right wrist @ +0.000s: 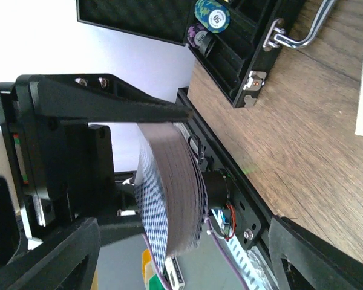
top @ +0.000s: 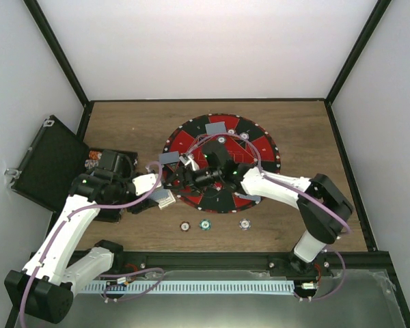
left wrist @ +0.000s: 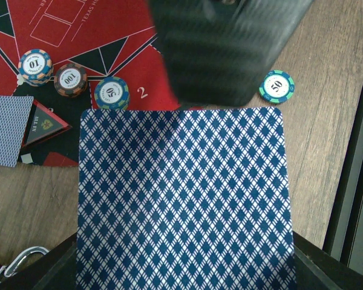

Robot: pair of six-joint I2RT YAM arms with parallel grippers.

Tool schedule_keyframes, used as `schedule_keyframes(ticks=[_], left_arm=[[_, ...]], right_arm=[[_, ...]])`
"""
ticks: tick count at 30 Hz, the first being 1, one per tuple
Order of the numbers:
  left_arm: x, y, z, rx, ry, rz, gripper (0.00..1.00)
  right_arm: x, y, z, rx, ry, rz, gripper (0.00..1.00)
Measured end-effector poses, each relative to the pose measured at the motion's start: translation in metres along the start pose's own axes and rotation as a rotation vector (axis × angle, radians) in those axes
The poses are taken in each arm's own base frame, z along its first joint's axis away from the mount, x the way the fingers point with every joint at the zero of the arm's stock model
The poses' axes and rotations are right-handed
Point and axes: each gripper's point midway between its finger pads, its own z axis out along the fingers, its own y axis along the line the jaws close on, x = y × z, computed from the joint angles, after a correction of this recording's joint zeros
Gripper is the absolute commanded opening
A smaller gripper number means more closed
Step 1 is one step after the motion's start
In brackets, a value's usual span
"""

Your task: Distribute texas hold em gaming equipment

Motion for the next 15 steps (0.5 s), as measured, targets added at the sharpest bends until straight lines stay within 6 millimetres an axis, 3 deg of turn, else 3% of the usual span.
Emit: schedule_keyframes(ticks=[15], left_arm=[[0.0,0.0,0.0,-0.001,0.0,0.0,0.04]], right_arm=[[-0.005,0.009,0.053,-0.071,0.114,-0.006,0.56]])
